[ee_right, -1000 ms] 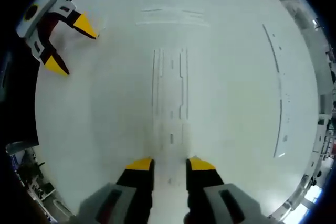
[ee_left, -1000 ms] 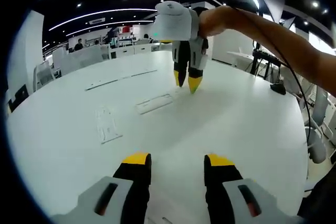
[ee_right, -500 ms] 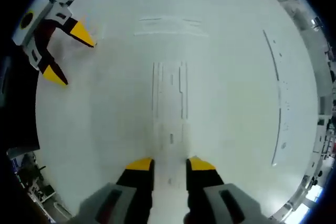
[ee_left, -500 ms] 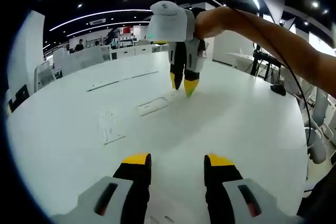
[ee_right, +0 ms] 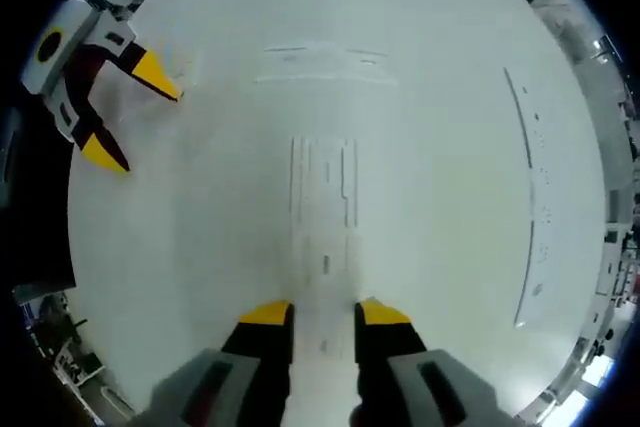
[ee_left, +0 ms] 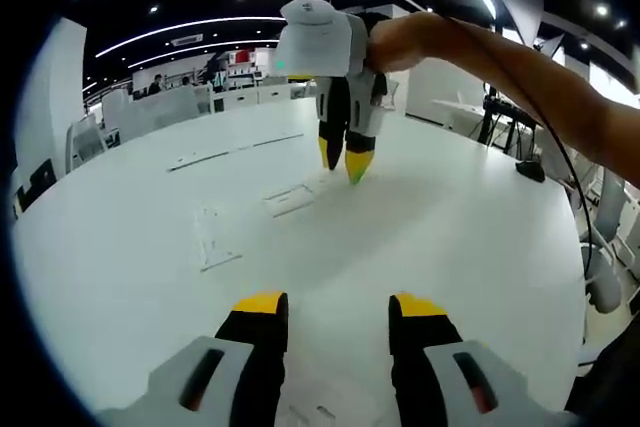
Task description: Locate the socket holder cover, grip the socket holder cover, clip it into the socket holder slot.
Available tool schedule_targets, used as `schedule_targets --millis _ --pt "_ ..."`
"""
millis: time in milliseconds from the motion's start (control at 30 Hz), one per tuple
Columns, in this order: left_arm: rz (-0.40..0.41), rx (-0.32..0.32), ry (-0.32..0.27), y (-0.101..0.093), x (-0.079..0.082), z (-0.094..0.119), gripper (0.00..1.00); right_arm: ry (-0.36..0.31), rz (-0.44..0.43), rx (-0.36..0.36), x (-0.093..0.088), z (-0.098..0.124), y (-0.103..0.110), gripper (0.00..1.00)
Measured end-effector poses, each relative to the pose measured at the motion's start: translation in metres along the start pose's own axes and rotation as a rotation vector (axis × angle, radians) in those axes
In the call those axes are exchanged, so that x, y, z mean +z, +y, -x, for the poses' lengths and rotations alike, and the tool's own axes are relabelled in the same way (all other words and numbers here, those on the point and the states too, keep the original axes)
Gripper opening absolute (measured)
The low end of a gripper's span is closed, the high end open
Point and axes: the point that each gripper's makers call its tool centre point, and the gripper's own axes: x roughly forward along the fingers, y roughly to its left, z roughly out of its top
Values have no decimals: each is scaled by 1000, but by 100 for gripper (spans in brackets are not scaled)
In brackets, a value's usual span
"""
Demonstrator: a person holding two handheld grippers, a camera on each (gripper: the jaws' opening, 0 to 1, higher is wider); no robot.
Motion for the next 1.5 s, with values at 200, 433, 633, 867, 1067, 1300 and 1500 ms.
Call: schedule_targets --millis 200,433,633,867,1067,1300,1500 --pt "2 -1 -2 0 0 0 41 -5 -9 0 0 0 1 25" --pt "4 -1 1 0 -1 -1 41 -14 -19 3 1 0 1 25" --pt "3 -1 2 0 0 -2 41 -32 -6 5 2 0 3 25" --pt "1 -10 4 -3 0 -5 41 -61 -10 6 2 1 -2 25" --pt "6 -10 6 -2 -1 -5 41 -68 -16 11 2 1 1 25" --pt "5 -10 6 -3 -2 -5 41 -81 -25 17 2 0 0 26" --pt "7 -9 6 -2 -2 -4 41 -111 -70 26 4 0 -4 26"
